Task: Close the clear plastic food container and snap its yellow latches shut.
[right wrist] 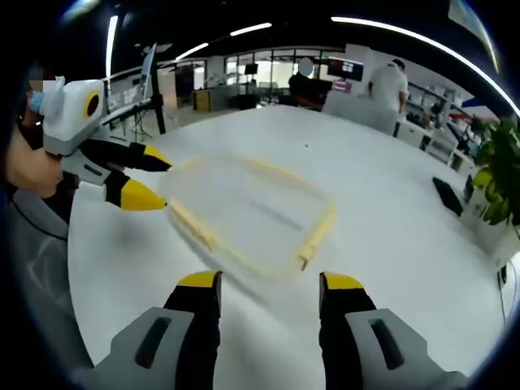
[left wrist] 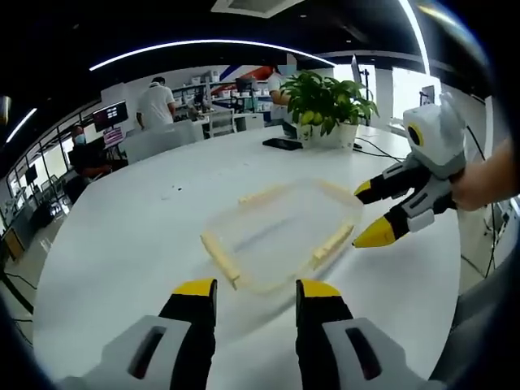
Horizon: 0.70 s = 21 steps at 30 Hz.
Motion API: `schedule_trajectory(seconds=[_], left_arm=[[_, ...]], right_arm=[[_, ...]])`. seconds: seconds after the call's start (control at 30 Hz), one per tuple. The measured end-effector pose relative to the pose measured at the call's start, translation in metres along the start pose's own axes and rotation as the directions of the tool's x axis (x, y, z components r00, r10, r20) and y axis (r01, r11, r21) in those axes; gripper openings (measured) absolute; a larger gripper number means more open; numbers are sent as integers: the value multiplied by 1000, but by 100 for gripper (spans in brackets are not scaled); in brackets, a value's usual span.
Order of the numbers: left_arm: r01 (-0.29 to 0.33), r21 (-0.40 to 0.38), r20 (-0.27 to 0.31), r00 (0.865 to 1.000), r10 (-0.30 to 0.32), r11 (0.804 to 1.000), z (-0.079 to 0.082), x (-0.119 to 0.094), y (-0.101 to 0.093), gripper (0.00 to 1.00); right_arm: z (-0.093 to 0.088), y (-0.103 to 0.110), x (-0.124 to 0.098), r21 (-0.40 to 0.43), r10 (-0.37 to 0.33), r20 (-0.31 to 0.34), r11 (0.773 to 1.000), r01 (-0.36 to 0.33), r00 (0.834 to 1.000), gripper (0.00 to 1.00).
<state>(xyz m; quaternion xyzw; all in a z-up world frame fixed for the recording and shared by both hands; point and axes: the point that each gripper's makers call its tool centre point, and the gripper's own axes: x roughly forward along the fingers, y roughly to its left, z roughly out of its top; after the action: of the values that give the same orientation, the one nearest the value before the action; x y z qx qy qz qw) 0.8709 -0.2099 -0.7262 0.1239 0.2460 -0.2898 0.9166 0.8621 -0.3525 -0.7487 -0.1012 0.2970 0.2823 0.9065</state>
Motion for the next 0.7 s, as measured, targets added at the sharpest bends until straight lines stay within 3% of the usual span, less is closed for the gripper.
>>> schedule_trajectory(seconds=[0.27,0.7], left_arm=[[30,25,-10,999,-30,999,-5,7,-4,29],[28,29,-12,1000,-28,999,-5,7,-3,27]], right_arm=[[0,1,9,-13,15,13,1000,-15,1000,40],[3,3,11,-24,22,19,999,-21,1000,37]])
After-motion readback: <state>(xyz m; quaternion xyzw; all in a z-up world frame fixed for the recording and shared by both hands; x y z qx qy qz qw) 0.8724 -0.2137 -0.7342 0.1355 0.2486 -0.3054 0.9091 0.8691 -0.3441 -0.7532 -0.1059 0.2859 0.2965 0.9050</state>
